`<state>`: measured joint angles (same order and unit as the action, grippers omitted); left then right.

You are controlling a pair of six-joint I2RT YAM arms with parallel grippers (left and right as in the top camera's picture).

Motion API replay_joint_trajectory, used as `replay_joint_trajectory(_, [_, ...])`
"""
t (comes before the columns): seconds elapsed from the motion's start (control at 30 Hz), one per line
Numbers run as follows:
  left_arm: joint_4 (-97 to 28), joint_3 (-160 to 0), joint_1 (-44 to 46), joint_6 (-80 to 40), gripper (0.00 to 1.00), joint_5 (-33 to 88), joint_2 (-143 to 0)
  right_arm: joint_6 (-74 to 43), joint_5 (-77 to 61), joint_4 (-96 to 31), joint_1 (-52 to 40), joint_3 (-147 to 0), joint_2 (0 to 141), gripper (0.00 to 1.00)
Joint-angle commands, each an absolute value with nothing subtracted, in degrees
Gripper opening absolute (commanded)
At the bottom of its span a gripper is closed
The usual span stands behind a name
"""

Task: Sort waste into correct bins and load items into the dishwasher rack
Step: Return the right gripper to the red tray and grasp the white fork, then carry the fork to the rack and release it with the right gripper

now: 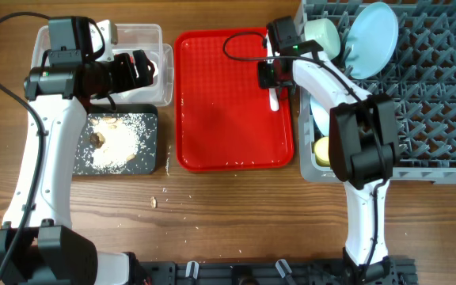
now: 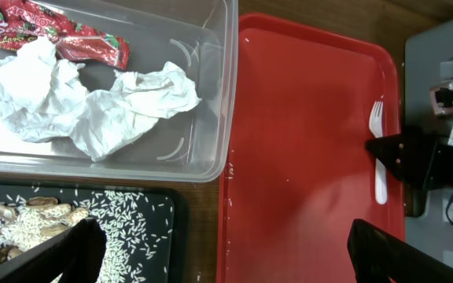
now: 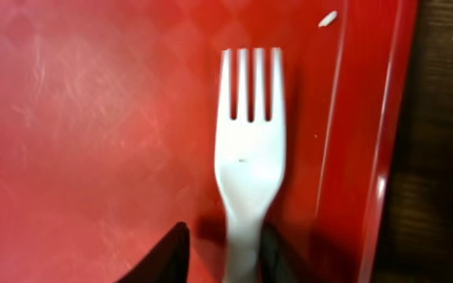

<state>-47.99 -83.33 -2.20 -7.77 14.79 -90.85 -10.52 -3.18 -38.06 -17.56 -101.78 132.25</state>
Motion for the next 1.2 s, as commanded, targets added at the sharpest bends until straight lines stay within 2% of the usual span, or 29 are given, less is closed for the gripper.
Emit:
replay_joint_trajectory(0.0, [-47.86, -84.23, -2.02, -7.27, 1.0, 14.48, -90.74, -10.66, -4.19, -38.74, -17.63, -102.63, 135.48, 0.22])
replay_joint_trajectory(0.1, [-47.86, -84.23, -2.02, -7.27, 1.0, 14.48, -90.74, -10.66, -4.16, -38.76, -17.63, -102.63, 135.55, 0.14])
replay_joint_trajectory(0.17, [-47.86, -84.23, -2.02, -7.27, 1.0, 14.48, -90.74, -10.48, -4.14, -38.76, -17.63, -102.63, 135.55, 0.04])
replay_joint_trajectory(0.43, [-47.86, -84.23, -2.02, -7.27, 1.0, 14.48, -90.74, -7.25, -6.59, -41.67, -17.65, -103.7, 132.88, 0.04])
replay_joint_trajectory(0.83, [-47.86, -84.23, -2.02, -7.27, 1.0, 14.48, -90.74, -6.9, -9.26, -48.84, -17.56, -103.94, 113.82, 0.04])
replay_joint_trajectory(1.03, [-47.86, -84.23, -2.02, -7.27, 1.0, 14.48, -90.74, -11.11, -8.67, -56.03, -14.31, -103.94, 104.16, 0.04])
replay_joint_trajectory(1.17, [-47.86, -84.23, -2.02, -7.27, 1.0, 14.48, -90.74, -22.76, -4.54, -63.83, -7.11, -103.92, 100.16, 0.04])
